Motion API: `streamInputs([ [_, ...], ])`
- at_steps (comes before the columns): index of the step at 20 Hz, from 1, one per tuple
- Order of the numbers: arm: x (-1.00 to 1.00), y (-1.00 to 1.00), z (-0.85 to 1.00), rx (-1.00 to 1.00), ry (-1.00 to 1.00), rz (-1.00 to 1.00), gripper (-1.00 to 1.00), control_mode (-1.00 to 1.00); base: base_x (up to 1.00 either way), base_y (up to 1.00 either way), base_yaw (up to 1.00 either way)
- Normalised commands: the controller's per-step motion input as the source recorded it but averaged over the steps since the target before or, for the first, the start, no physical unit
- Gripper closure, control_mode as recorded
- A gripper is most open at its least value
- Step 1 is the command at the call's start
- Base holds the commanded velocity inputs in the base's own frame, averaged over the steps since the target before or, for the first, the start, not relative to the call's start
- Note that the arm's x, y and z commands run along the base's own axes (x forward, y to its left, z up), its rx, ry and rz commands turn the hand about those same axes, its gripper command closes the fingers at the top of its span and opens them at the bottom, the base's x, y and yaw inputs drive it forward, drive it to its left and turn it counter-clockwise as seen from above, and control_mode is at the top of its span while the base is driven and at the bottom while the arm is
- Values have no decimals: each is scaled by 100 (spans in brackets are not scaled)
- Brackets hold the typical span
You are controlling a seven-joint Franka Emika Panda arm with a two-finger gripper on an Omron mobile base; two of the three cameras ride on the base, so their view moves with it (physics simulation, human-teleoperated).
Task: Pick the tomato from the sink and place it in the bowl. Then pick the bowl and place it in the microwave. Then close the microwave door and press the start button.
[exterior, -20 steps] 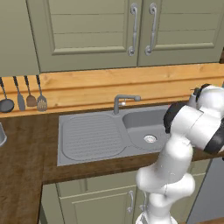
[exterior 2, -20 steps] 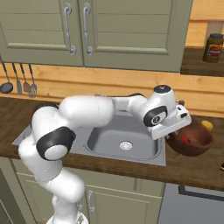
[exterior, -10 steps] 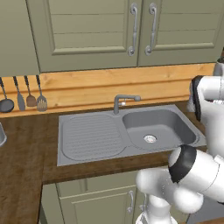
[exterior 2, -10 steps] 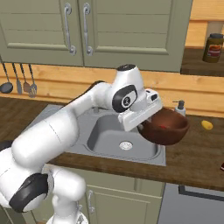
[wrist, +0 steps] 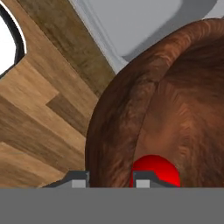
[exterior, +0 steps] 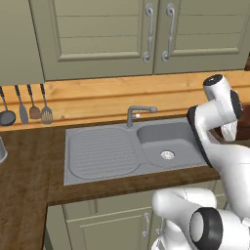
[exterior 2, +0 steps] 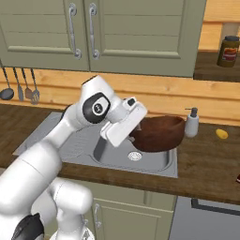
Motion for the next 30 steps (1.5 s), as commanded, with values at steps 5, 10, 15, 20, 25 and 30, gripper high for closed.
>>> streamInputs([
  [5, -31, 3, 62, 10, 4, 10, 100, -100, 0, 0, 0],
  [10, -30, 38, 76, 22, 0, 26, 100, -100, 0, 0, 0],
  [15, 0, 88, 51, 17, 9, 22, 100, -100, 0, 0, 0],
  [20, -10, 92, 15, 13, 4, 18, 100, -100, 0, 0, 0],
  [25, -24, 68, -1, 3, -18, 11, 100, -100, 0, 0, 0],
  [30, -3, 59, 1, 0, -29, 1, 100, -100, 0, 0, 0],
])
